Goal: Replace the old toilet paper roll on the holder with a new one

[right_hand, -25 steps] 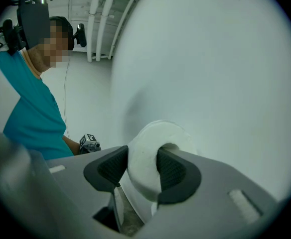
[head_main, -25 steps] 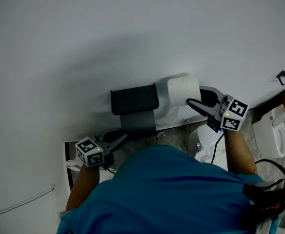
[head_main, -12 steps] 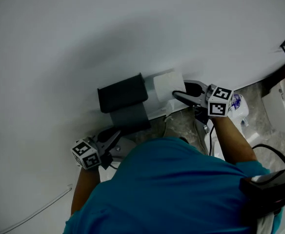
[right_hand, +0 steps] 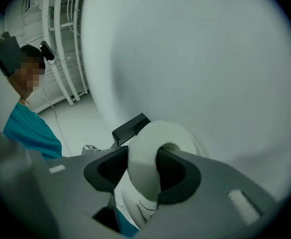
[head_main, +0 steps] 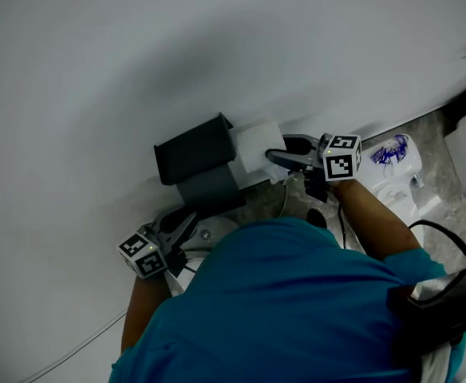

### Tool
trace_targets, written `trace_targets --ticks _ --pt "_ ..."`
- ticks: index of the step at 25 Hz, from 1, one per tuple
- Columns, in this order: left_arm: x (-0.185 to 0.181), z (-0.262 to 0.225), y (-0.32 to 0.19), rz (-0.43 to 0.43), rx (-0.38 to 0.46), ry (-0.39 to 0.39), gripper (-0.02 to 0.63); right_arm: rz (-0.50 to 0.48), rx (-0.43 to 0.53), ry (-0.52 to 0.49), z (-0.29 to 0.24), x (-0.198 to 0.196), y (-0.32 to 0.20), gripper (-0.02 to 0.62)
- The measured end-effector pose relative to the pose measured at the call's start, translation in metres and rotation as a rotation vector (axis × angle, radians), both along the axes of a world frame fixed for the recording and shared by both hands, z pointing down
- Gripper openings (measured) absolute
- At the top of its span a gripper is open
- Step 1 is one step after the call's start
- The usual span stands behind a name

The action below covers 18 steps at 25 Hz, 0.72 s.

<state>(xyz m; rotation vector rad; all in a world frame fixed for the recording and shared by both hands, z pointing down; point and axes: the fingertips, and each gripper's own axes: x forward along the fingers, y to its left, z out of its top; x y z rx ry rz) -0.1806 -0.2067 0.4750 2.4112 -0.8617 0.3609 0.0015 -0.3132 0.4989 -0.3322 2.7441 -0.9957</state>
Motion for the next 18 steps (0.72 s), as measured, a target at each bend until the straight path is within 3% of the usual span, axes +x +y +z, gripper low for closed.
trace_targets --ticks 10,18 --pt "-0.002 0.003 0.001 0.015 0.006 -0.01 0.071 -0.057 0.035 0.008 -0.007 -0.037 0.005 0.176" --pt "0.0 0.001 0.003 0.013 -0.002 -0.017 0.071 -0.1 0.105 0.105 -0.008 -0.067 0.015 0.176"
